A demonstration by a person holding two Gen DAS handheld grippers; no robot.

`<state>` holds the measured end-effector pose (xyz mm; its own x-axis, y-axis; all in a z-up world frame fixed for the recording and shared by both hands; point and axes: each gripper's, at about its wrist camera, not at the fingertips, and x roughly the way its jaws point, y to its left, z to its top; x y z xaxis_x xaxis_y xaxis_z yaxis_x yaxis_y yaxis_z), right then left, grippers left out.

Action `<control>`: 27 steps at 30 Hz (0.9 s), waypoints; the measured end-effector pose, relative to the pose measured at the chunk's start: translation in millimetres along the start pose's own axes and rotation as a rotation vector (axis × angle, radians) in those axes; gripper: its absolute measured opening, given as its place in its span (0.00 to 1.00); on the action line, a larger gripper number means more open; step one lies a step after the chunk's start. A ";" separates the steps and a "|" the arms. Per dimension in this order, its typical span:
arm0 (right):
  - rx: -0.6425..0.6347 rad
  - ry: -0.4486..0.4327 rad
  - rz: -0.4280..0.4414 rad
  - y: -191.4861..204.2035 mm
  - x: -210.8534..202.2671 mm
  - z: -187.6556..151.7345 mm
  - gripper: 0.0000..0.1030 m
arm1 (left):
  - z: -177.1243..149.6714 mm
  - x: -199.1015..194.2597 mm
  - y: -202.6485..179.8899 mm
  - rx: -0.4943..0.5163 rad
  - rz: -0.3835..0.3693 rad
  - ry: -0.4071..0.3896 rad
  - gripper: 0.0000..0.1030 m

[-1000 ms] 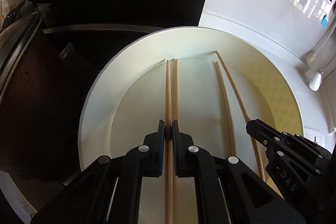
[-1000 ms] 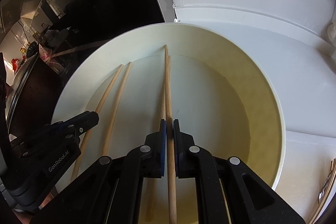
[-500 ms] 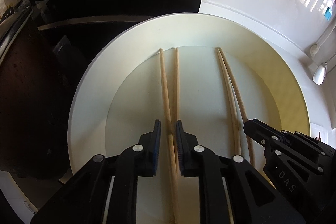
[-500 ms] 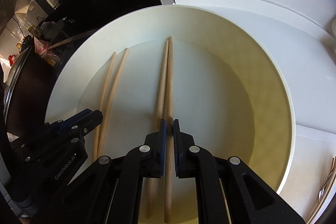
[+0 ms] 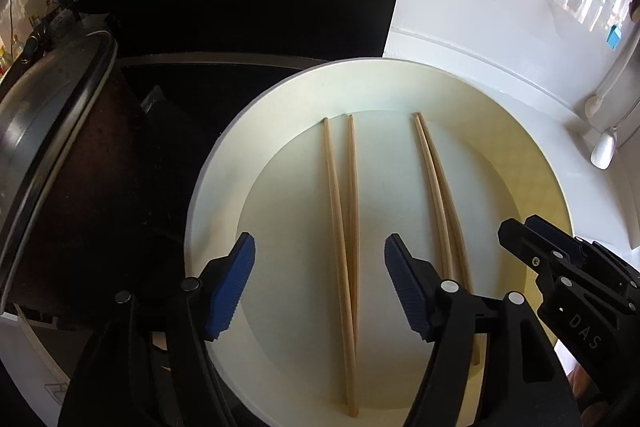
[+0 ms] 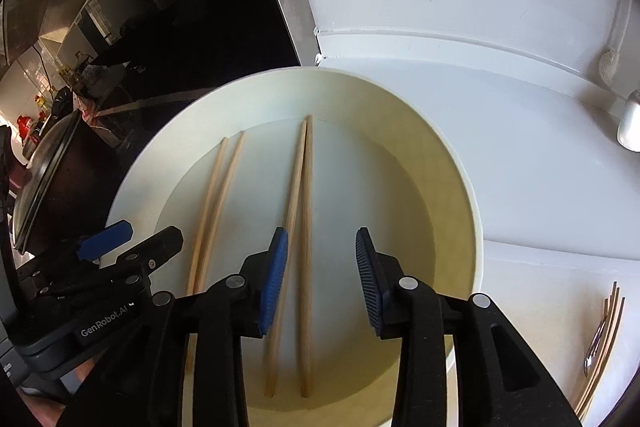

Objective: Organize utensils
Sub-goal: 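Move both open tools back over the chopsticks on the cutting board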

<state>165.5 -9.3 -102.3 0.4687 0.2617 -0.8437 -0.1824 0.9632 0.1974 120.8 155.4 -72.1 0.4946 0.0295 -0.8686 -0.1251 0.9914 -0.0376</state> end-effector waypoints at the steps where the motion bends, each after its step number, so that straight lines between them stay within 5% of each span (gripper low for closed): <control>1: -0.001 -0.013 0.005 0.7 -4.9 -1.6 0.36 | -0.2 -2.9 1.5 0.002 -0.001 -0.009 0.70; 6: 0.000 -0.085 0.018 3.6 -32.0 -10.9 0.51 | -6.0 -24.7 5.4 0.021 0.001 -0.050 0.82; 12: 0.050 -0.127 -0.011 -2.3 -59.8 -36.5 0.56 | -13.7 -41.1 2.5 0.054 -0.021 -0.085 0.93; 19: 0.116 -0.163 -0.083 -21.8 -90.5 -80.6 0.61 | -32.8 -58.2 -19.7 0.118 -0.064 -0.126 0.94; 27: 0.231 -0.187 -0.205 -72.9 -140.2 -138.7 0.61 | -53.1 -74.5 -86.4 0.236 -0.175 -0.152 0.94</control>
<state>-6.8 -124.7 -67.7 0.6294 0.0476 -0.7757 0.1219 0.9797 0.1591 49.1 60.8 -30.4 0.6160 -0.1430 -0.7746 0.1671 0.9847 -0.0489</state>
